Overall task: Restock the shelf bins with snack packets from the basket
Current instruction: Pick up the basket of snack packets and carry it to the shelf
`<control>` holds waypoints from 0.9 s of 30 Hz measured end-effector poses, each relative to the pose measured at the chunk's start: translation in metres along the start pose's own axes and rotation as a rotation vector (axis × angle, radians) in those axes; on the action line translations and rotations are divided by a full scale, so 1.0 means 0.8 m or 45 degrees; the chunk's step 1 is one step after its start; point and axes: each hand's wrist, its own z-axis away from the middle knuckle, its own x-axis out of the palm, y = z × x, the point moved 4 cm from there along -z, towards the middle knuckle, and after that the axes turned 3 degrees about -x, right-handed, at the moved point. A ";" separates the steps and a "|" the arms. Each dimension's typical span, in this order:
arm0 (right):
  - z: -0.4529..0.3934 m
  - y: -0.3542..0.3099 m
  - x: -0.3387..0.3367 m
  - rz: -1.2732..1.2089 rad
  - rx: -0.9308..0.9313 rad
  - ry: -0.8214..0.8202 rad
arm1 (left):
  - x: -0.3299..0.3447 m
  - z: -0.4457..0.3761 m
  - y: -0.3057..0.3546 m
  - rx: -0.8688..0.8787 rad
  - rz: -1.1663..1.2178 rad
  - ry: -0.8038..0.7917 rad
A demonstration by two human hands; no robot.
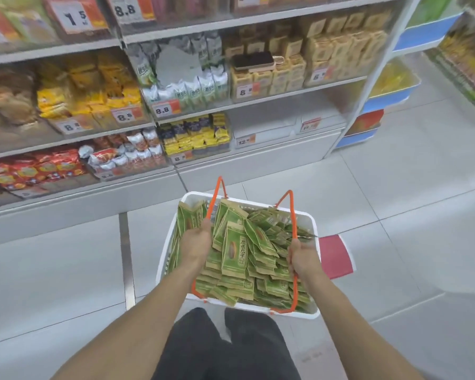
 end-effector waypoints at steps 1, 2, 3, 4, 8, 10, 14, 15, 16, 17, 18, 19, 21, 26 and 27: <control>-0.020 -0.011 -0.012 0.018 0.002 0.002 | 0.016 -0.005 0.019 -0.001 0.001 0.010; -0.038 -0.022 -0.023 0.025 0.008 0.006 | 0.031 -0.011 0.036 -0.006 0.008 0.009; -0.057 -0.031 -0.033 0.021 0.018 0.013 | 0.046 -0.017 0.052 -0.002 0.012 0.007; -0.074 -0.040 -0.044 0.014 0.029 0.022 | 0.060 -0.023 0.066 0.009 0.012 0.006; -0.133 -0.077 -0.087 -0.010 0.019 0.042 | 0.116 -0.046 0.128 0.041 -0.003 0.006; -0.166 -0.101 -0.110 0.005 0.014 0.043 | 0.147 -0.068 0.153 0.023 0.023 0.011; -0.243 -0.150 -0.158 0.036 -0.004 0.036 | 0.213 -0.119 0.205 -0.031 0.067 -0.019; -0.248 -0.155 -0.160 0.056 0.000 0.032 | 0.218 -0.123 0.205 -0.046 0.075 -0.009; -0.255 -0.163 -0.163 0.074 0.004 0.028 | 0.224 -0.127 0.208 -0.051 0.084 -0.010; -0.269 -0.172 -0.168 0.098 0.001 0.026 | 0.237 -0.138 0.213 -0.058 0.091 -0.026; -0.287 -0.183 -0.175 0.129 -0.002 0.027 | 0.251 -0.150 0.221 -0.069 0.088 -0.037; -0.303 -0.194 -0.182 0.161 -0.007 0.031 | 0.263 -0.160 0.228 -0.086 0.085 -0.046; -0.327 -0.211 -0.202 0.205 -0.007 0.041 | 0.286 -0.172 0.242 -0.114 0.082 -0.049; -0.359 -0.246 -0.242 0.288 -0.007 -0.009 | 0.323 -0.172 0.279 -0.139 0.118 -0.013; -0.365 -0.252 -0.248 0.289 -0.005 -0.024 | 0.329 -0.171 0.286 -0.139 0.131 -0.006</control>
